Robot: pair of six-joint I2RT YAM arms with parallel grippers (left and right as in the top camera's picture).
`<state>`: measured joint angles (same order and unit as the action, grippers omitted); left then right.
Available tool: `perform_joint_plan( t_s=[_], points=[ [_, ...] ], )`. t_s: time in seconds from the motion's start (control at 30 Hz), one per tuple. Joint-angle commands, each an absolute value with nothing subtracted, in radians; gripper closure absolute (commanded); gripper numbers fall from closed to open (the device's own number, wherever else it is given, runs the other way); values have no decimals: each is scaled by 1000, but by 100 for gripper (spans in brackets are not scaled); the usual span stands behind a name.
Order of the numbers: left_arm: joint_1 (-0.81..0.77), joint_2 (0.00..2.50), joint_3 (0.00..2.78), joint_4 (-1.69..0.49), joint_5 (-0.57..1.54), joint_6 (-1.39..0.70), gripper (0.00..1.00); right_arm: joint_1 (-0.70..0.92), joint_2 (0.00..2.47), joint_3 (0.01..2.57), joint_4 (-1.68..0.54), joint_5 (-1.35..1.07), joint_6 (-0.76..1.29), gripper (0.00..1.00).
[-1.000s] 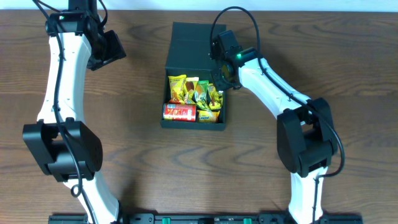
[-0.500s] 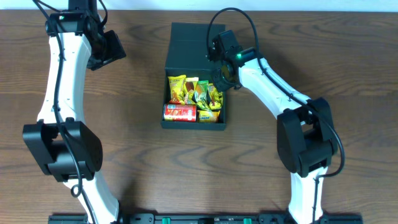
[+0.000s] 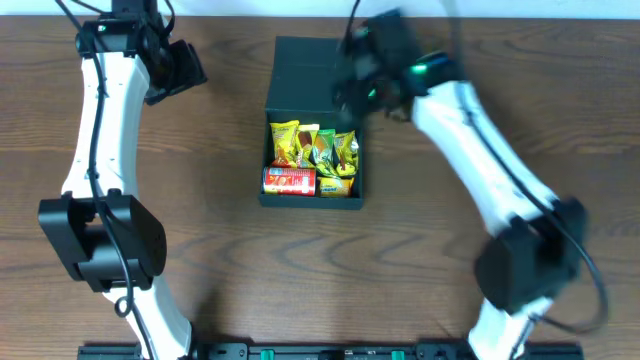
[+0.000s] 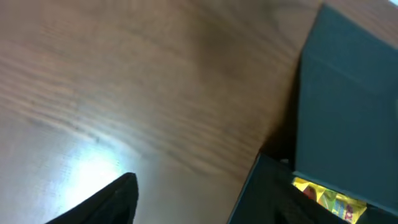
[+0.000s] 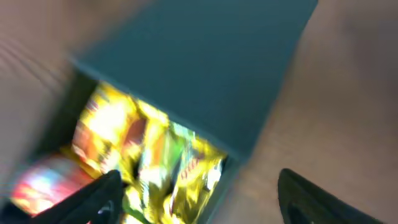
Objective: Pack container
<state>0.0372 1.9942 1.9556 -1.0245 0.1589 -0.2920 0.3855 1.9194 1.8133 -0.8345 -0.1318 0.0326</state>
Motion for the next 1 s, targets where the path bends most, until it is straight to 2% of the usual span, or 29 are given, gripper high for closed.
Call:
perform_joint_plan(
  t_s=[0.0,0.1,0.27,0.3,0.33,0.43,0.5,0.6,0.7,0.77,0.8,0.97],
  points=[
    [6,2014,1965,-976,216,-296,30,288,1842,1843,-805,-204,40,24],
    [-14,2058,1965,-897,324,-319,31,183,1876,1842,-787,-363,56,39],
    [-22,2165,1965,-794,504,-424,34,60,1988,1842,-756,-619,111,51],
    [-22,2198,1965,-765,573,-447,37,39,2027,1842,-756,-658,139,65],
    [-22,2226,1965,-739,625,-470,37,28,2056,1842,-756,-682,157,73],
    [-22,2279,1965,-700,670,-522,37,14,2119,1842,-756,-745,187,87],
    [-21,2312,1965,-687,670,-543,41,14,2165,1842,-756,-780,192,99],
    [-13,2351,1965,-675,671,-583,53,19,2215,1842,-758,-780,252,98],
    [-1,2376,1965,-665,689,-614,73,22,2265,1842,-751,-825,294,98],
    [6,2389,1965,-651,710,-633,91,27,2304,1842,-742,-842,327,98],
    [7,2395,1965,-654,710,-650,94,30,2318,1842,-740,-842,335,98],
    [7,2423,1965,-650,703,-675,94,52,2373,1842,-709,-843,400,98]
  ],
)
